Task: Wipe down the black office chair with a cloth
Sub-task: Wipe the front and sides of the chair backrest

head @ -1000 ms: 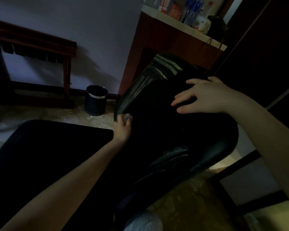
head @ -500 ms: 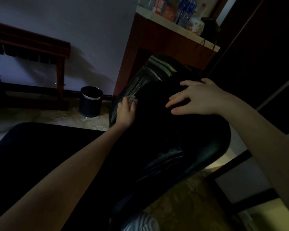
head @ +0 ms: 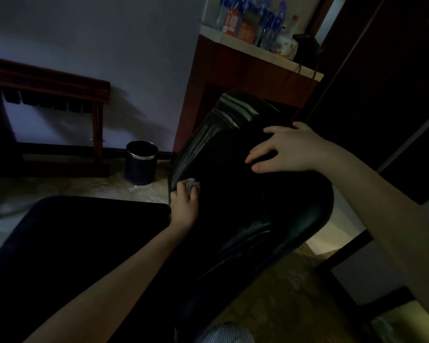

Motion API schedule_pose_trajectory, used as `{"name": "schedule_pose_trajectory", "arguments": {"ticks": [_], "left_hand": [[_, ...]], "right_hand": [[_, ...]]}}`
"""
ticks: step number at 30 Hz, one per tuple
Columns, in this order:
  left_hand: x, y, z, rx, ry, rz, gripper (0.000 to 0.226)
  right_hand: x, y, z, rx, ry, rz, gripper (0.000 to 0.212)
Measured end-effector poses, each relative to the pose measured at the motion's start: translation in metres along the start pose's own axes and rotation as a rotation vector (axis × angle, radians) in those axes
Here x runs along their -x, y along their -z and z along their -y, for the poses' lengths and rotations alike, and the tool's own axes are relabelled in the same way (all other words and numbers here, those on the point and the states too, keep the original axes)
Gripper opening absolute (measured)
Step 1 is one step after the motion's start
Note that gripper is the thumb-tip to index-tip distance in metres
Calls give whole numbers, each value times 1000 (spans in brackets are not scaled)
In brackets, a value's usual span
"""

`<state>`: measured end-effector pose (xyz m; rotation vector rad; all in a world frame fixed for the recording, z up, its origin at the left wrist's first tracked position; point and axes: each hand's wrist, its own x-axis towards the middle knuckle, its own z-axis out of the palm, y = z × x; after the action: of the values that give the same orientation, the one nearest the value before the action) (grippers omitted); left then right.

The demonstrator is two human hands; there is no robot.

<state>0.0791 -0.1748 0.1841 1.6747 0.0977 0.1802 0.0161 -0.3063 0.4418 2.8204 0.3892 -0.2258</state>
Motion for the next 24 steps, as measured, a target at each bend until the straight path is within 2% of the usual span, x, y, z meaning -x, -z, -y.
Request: {"name": "schedule_pose_trajectory", "arguments": {"ticks": [3,11,14,24], "left_hand": [[23,3,-19,24,-76,39,27],[114,7,-114,63,-488,181,24],[142,0,-119,-15,-627,142,26],[138,18,-73,20,-652,91,27]], "right_hand": [[1,0,1,-6,-5,2,31],[4,0,6,15,-34,-20,31],[5,1,6,-47,-55,-19,29],[12,1,11,-88,-84,-45,31]]}}
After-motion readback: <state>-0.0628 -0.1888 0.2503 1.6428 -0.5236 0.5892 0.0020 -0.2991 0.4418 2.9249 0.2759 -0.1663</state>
